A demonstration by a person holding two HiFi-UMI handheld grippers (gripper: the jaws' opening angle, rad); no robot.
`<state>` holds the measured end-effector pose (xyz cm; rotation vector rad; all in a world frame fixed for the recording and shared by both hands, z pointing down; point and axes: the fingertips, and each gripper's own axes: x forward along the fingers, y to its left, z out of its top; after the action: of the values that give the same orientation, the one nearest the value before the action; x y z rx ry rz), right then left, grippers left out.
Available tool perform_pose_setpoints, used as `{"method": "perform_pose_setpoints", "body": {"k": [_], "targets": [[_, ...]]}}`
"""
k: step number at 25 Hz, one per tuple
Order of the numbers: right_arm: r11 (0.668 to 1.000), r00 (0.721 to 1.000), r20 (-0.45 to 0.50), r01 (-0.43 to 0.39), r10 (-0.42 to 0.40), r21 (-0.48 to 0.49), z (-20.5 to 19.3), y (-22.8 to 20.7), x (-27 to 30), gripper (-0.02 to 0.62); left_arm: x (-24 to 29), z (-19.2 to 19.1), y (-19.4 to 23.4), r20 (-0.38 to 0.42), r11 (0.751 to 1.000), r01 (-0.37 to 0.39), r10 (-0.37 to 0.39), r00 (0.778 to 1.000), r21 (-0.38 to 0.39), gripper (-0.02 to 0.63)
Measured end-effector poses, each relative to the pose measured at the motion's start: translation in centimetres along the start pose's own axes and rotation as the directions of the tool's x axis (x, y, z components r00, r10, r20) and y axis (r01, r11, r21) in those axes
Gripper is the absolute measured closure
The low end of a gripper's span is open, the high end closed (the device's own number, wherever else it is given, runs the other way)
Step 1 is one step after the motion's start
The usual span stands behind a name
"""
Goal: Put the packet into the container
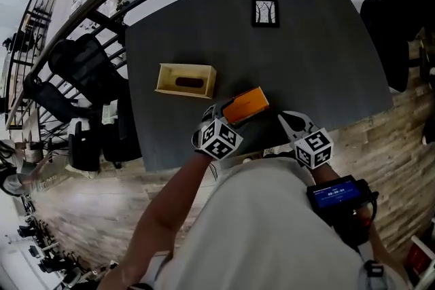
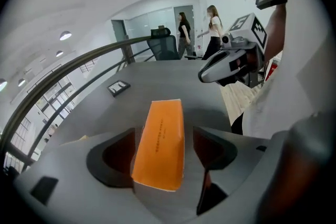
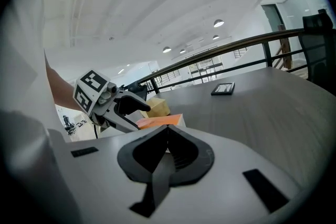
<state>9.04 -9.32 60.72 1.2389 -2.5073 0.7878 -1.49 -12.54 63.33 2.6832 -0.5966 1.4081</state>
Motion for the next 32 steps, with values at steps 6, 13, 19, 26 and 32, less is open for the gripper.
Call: {"method": "perform_pose_setpoints", "body": {"k": [6,13,19,26,32], "targets": [[1.0,1.0,-0.006,-0.003,0.003,0.016,0.0,-0.5,0.0,0.587,0.9,-0.8,0.4,-0.141,0.994,0.1,-0.092,0.986,0.046,0.262],[0.999,1.0,-0.003,-0.014,0.014,0.031,0.9,-4.2,0.6,0.587,3.9,-0.4,0.9,-0.268,0.989,0.142,-0.126,0.955,0.043,0.262],[0.999,1.0,-0.005,-0.003,0.003,0.043,1.0,-5.2,1.4,0.588,4.4,-1.4,1.5,-0.294,0.986,0.167,-0.153,0.943,0.021,0.283],[1.0,1.0,0.002,-0.013,0.013,0.026,1.8,-3.2,1.3,0.587,2.0,-1.7,1.0,-0.288,0.989,0.149,-0.136,0.948,0.021,0.337],[0.999,1.0,-0.012,-0.017,0.017,0.035,2.3,-2.8,1.4,0.588,0.7,-1.2,0.8,-0.275,0.989,0.149,-0.141,0.951,0.009,0.345]]}}
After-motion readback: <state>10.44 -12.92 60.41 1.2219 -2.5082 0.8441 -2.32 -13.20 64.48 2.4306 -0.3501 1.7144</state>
